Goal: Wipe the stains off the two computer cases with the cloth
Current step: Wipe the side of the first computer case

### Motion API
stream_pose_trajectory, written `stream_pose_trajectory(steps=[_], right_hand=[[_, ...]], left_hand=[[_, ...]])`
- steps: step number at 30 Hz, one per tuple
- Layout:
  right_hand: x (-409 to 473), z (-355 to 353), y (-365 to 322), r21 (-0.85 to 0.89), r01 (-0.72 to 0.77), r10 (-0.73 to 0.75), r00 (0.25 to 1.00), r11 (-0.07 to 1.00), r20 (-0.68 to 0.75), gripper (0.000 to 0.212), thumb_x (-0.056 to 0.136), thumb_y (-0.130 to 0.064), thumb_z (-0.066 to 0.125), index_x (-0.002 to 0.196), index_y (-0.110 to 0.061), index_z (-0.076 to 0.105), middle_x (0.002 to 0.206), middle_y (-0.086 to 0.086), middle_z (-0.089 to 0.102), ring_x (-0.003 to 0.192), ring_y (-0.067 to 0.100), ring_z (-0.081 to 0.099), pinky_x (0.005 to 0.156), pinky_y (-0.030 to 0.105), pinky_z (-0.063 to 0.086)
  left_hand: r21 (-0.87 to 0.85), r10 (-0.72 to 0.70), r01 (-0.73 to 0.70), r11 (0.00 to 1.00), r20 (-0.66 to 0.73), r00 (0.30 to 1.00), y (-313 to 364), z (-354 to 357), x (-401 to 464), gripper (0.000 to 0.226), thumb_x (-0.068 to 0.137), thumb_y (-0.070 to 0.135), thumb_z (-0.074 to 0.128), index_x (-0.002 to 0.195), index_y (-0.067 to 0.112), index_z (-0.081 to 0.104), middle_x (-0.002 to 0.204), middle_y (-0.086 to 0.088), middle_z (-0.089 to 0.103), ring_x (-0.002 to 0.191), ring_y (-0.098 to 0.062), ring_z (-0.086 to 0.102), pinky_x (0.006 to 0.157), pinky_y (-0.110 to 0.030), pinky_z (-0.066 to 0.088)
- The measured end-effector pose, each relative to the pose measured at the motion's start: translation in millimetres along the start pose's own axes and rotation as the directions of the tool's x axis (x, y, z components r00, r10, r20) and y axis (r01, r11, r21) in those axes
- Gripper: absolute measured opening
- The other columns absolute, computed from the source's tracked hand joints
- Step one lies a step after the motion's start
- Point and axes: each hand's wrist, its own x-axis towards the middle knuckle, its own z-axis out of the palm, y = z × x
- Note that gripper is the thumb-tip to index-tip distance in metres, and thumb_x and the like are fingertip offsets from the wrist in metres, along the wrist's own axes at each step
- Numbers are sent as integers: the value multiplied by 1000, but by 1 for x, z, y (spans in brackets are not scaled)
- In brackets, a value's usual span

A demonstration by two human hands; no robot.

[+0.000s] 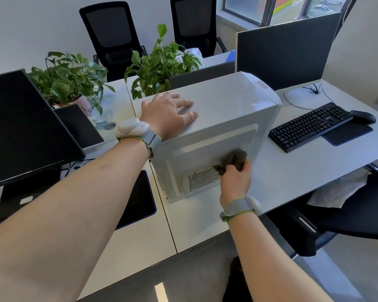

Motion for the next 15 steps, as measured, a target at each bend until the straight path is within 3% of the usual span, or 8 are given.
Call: stream_pose_trajectory(steps=[3, 6, 9, 11, 13, 15], right_hand=[[-6, 18, -7, -19, -40, 40, 999, 999, 6, 33, 78, -36, 67, 109, -35, 56, 102, -4, 68, 92, 22, 68, 86, 52, 60], [-35, 35, 5, -155, -36, 41, 999, 987, 32, 19, 88, -30, 66, 99, -27, 51, 91, -1, 65, 85, 27, 65, 81, 43, 56], [-65, 34, 32, -257, -18, 94, 953, 966, 287, 13, 84, -25, 64, 90, -30, 54, 89, 5, 68, 82, 33, 68, 74, 52, 60], [-66, 25, 40, -249, 2, 91, 929, 968, 359, 12, 80, -23, 65, 88, -30, 59, 87, 8, 70, 83, 38, 69, 69, 52, 60], [-48, 16, 30, -128, -20, 45, 980, 992, 192, 16, 74, -28, 65, 90, -30, 64, 85, 8, 72, 82, 39, 70, 67, 51, 57], [-20, 12, 17, 22, -59, 58, 998, 998, 32, 16, 80, -26, 67, 96, -30, 67, 90, 5, 73, 81, 31, 70, 71, 51, 60]], left_hand=[[6, -3, 3, 1000, 3, 1000, 1, -1, 0, 52, 91, 75, 49, 138, 53, 57, 156, 9, 45, 145, -22, 35, 115, -52, 23], [13, -2, 2, 1000, 4, 1000, 1, 0, 0, 52, 91, 75, 49, 138, 52, 57, 156, 9, 45, 144, -22, 35, 115, -51, 23], [6, 3, -3, 1000, 2, 1000, 1, 0, 0, 53, 90, 76, 48, 137, 53, 57, 156, 9, 45, 144, -22, 36, 115, -51, 23], [0, 4, -4, 1000, -1, 1000, -1, 0, 0, 53, 90, 76, 47, 137, 53, 57, 156, 10, 46, 144, -22, 36, 114, -52, 23], [1, -1, 1, 1000, -1, 1000, -1, 0, 0, 53, 90, 76, 47, 137, 53, 57, 156, 10, 45, 144, -22, 36, 114, -52, 23], [6, -2, 2, 1000, 1, 1000, 0, 0, 0, 53, 90, 76, 48, 137, 53, 57, 156, 10, 45, 144, -23, 35, 115, -52, 22]])
